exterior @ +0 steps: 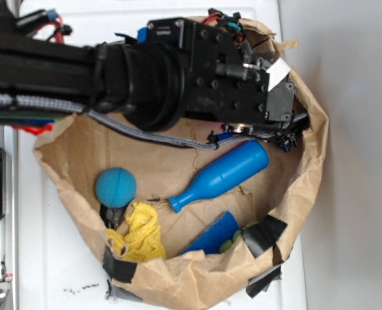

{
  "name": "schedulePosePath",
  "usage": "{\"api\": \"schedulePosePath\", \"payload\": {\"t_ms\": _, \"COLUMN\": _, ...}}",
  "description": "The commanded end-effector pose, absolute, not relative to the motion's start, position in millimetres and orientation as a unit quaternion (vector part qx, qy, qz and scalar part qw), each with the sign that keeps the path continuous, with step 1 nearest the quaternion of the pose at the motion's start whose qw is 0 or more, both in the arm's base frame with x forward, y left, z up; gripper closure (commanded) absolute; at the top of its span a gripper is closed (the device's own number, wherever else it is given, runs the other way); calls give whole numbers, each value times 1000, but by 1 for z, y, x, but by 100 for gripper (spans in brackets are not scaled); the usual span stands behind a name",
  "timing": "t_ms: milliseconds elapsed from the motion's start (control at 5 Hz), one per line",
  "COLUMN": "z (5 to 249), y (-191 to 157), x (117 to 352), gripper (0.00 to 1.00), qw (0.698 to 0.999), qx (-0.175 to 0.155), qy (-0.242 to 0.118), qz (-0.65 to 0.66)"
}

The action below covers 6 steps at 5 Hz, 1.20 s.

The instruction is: Grab the gray animal.

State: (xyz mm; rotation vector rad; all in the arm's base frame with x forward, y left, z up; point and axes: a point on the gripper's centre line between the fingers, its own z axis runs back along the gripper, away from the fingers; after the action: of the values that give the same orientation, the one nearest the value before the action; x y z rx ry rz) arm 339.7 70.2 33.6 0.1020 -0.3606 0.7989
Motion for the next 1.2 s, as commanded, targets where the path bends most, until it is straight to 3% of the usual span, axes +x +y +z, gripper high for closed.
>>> {"api": "schedulePosePath", "payload": {"t_ms": 0, "z": 51, "y": 75, "x": 340, "gripper": 100, "qw": 901, "qx": 47, "qy": -203, "qz": 381}}
{"api": "schedulePosePath", "payload": {"t_ms": 400, "z": 53, "y": 77, "x": 337, "gripper": 100, "qw": 907, "qx": 46, "qy": -191, "qz": 374}}
{"api": "schedulePosePath", "payload": {"t_ms": 600, "z": 69, "y": 78, "x": 326, "gripper": 100, "qw": 931, "qx": 33, "qy": -134, "qz": 338}}
{"api": "schedulePosePath", "payload": {"t_ms": 800, "z": 113, "y": 75, "x": 296, "gripper": 100, "qw": 957, "qx": -30, "qy": -82, "qz": 277}}
{"api": "schedulePosePath", "payload": {"t_ms": 1000, "z": 139, "y": 64, "x": 275, "gripper": 100, "qw": 966, "qx": -53, "qy": -67, "qz": 244}}
